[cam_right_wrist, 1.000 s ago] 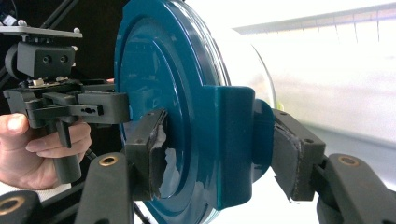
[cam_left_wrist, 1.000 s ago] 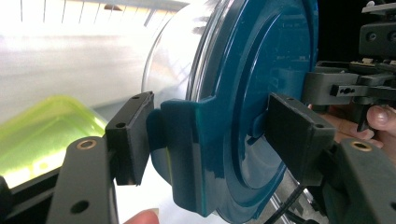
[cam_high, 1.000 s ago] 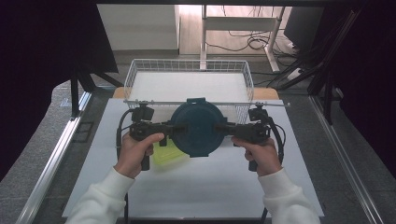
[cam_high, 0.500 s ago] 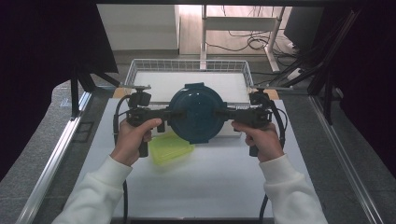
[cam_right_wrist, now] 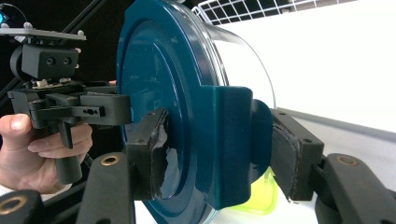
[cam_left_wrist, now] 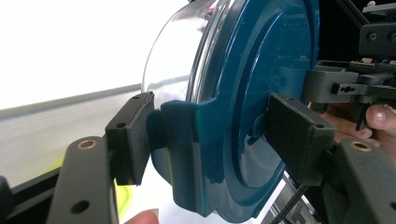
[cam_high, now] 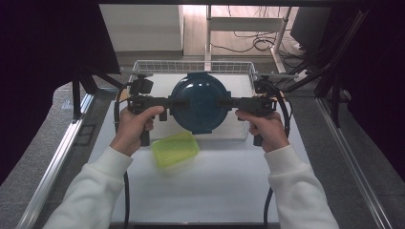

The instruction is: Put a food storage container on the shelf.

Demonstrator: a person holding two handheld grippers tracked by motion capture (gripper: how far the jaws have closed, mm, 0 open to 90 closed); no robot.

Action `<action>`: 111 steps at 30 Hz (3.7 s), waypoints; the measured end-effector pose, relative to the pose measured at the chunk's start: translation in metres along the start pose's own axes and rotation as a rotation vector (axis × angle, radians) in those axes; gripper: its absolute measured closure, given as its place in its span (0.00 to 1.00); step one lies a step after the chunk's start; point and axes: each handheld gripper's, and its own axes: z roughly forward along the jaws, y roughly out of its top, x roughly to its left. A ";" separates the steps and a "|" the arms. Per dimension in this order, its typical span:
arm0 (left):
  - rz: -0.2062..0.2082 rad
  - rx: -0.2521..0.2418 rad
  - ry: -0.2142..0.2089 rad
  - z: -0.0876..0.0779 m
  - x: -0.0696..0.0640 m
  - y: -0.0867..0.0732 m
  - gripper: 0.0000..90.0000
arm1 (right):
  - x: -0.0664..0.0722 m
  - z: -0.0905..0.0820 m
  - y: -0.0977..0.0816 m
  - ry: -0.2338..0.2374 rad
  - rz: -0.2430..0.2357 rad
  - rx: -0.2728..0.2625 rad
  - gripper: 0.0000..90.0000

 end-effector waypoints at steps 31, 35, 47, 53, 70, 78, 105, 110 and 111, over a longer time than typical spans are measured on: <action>0.006 0.010 0.004 0.027 0.040 0.063 0.38 | -0.035 0.034 0.060 -0.006 0.036 0.020 0.47; -0.008 0.021 0.002 0.033 0.050 0.065 0.38 | -0.043 0.042 0.063 -0.014 0.046 0.027 0.47; -0.061 0.050 -0.003 0.045 0.067 0.070 0.38 | -0.058 0.058 0.064 -0.032 0.121 0.049 0.45; -0.102 0.050 -0.016 0.053 0.077 0.077 0.38 | -0.064 0.061 0.068 -0.041 0.157 0.055 0.45; -0.252 0.022 -0.039 0.072 0.101 0.085 0.37 | -0.079 0.077 0.078 -0.084 0.302 0.076 0.39; -0.262 0.000 -0.029 0.078 0.104 0.085 0.37 | -0.086 0.080 0.076 -0.077 0.334 0.072 0.36; 0.082 -0.111 0.103 0.012 0.059 0.026 0.19 | -0.043 0.041 0.039 -0.136 0.101 -0.080 0.09; 0.161 -0.098 0.082 0.002 0.047 -0.010 0.20 | -0.036 0.026 0.020 -0.171 0.020 -0.082 0.11; 0.177 -0.095 0.085 0.000 0.044 -0.017 0.20 | -0.037 0.023 0.015 -0.168 0.013 -0.080 0.11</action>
